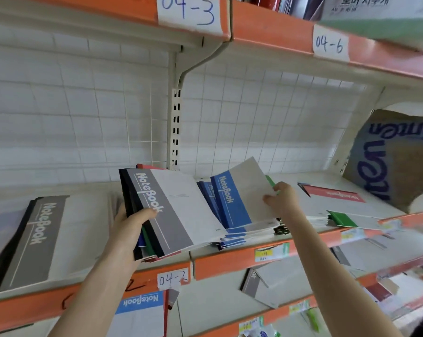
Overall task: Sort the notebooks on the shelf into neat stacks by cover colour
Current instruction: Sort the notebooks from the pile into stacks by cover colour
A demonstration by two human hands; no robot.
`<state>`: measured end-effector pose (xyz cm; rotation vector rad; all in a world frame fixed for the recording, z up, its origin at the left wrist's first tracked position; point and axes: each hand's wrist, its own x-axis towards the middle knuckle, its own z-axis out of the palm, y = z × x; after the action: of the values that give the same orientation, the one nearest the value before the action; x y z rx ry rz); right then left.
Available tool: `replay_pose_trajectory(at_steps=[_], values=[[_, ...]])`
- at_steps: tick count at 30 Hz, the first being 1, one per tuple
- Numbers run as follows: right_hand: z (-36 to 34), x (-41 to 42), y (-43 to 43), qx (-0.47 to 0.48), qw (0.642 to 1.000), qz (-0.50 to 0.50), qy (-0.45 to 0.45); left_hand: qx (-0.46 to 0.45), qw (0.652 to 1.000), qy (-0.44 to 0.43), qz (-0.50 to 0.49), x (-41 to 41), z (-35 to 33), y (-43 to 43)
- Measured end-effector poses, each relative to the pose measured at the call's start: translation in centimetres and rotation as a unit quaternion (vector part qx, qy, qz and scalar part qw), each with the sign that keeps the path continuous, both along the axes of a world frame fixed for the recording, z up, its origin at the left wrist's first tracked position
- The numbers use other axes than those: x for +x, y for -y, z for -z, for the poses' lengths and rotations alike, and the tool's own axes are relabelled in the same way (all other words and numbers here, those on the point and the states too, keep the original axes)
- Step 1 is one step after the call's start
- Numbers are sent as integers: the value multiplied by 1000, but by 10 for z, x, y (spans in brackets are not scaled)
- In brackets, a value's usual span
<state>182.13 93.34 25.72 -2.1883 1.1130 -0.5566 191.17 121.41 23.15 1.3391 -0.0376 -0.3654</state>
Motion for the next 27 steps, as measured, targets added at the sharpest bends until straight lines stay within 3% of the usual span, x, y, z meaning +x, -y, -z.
replay_pose_trajectory(at_steps=[5,8,11,13,15,16,19,21,27], values=[[8,11,-11,-64,989,-23,-128,21,1000,6,-16,18,1,5],[13,13,-25,-152,966,-41,-204,12,1000,27,1,5,3,0],[8,19,-41,-227,957,-73,-162,-10,999,47,8,0,0,-1],[1,24,-62,-94,980,-161,-65,-16,999,52,6,-1,-2,-2],[-4,28,-89,83,969,-230,-26,-19,999,49,7,-6,-5,-4],[-6,31,-100,125,961,-245,-34,-22,998,50,2,-9,-6,-6],[-6,36,-122,68,955,-275,-82,-34,997,58,-24,-12,-8,-13],[-7,41,-131,32,959,-274,-68,-24,997,64,-41,-13,-8,-21],[-10,52,-159,46,953,-297,-37,-13,994,51,-94,-12,-5,-57]])
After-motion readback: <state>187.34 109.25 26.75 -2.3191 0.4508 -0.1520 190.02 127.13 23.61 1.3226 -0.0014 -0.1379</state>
